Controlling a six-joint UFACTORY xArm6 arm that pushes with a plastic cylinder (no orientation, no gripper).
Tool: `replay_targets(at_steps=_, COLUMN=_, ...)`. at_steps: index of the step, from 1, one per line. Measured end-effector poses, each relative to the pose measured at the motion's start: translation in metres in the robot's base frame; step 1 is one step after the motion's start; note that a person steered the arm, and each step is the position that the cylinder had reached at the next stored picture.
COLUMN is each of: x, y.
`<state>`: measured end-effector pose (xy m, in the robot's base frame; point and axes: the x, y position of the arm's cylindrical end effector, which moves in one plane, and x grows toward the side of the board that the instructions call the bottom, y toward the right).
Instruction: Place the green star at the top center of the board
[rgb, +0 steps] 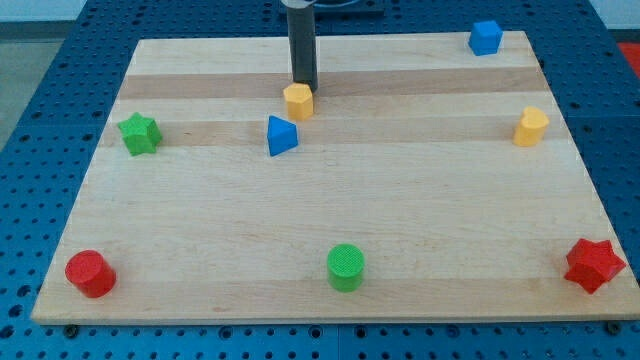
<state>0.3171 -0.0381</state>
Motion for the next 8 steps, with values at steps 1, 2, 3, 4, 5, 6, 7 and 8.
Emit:
replay_targets(at_steps=1, x=0.027, y=0.0)
replay_targets(at_steps=2, x=0.028, y=-0.015)
replay_targets(at_steps=3, x=0.007, y=-0.056)
replay_targets(at_steps=4, x=-0.017, y=-0.112)
replay_targets(at_steps=5, x=-0.018, y=-0.185)
replay_targets(at_steps=6, x=-0.005, y=-0.266)
replay_targets(at_steps=7, x=0.005, y=-0.267)
replay_targets(at_steps=8, x=0.079, y=-0.251)
